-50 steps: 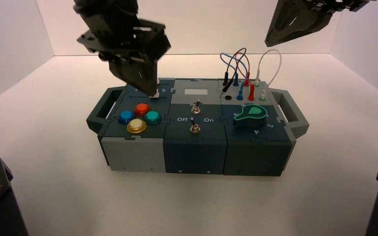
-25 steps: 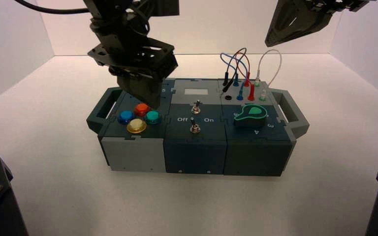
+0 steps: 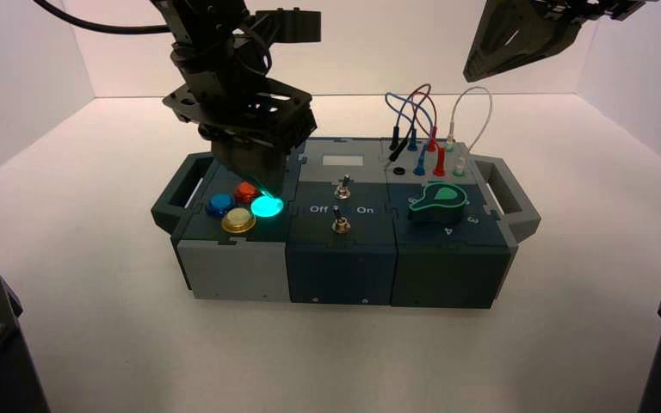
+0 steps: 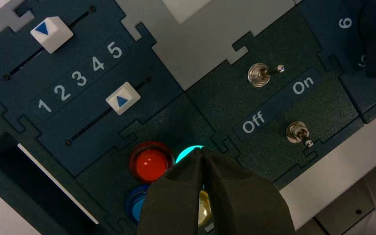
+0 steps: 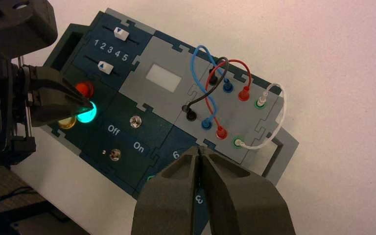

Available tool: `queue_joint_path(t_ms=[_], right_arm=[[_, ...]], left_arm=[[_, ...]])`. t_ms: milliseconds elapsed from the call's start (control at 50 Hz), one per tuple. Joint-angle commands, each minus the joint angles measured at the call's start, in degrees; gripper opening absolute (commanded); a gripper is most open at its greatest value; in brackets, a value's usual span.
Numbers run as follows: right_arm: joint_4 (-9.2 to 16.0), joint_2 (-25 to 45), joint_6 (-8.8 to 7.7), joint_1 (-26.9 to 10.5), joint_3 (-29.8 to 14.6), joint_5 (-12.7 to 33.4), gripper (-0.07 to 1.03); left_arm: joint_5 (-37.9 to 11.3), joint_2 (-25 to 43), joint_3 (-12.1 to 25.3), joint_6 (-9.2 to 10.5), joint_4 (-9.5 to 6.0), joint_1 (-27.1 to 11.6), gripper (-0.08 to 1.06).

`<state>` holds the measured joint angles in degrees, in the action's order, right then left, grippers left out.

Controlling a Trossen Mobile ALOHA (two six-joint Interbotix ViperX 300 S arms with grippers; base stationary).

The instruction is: Push the green button with the left gripper.

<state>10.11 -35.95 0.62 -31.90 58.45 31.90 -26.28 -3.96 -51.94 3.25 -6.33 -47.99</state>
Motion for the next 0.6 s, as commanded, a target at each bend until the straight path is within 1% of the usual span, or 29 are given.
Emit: queue_joint_path(t_ms=[20,160,300,420,600], right_arm=[[0.2,-0.2,0.00,-0.3,-1.7,-0.2,-0.02],[0.2,-0.2,0.00,-0.3,-1.7,-0.3,-0.02],[0.2,-0.3,0.18,-0.3,-1.7,0.0,-0.02],[0.3,-1.0,0.35,-0.3,-1.6,1.0,-0.02],[0.4,-1.9,0.53,-0.3,-1.4,1.4,-0.02]], left_arm=[[-0.4,-0.4,-0.1,-0.09,0.35,-0.1,-0.03],[-0.2,-0.4,0.2,-0.09,0.53,-0.1,-0.03],[-0.6,-1.5,1.6,-0.09,1.23,-0.1,-0.03],[-0.8,-3.8,2.4,0.00,1.23,-0.1,-0.03],[-0.8,-4.1,3.1,0.26,1.23,-0.1,-0.03]])
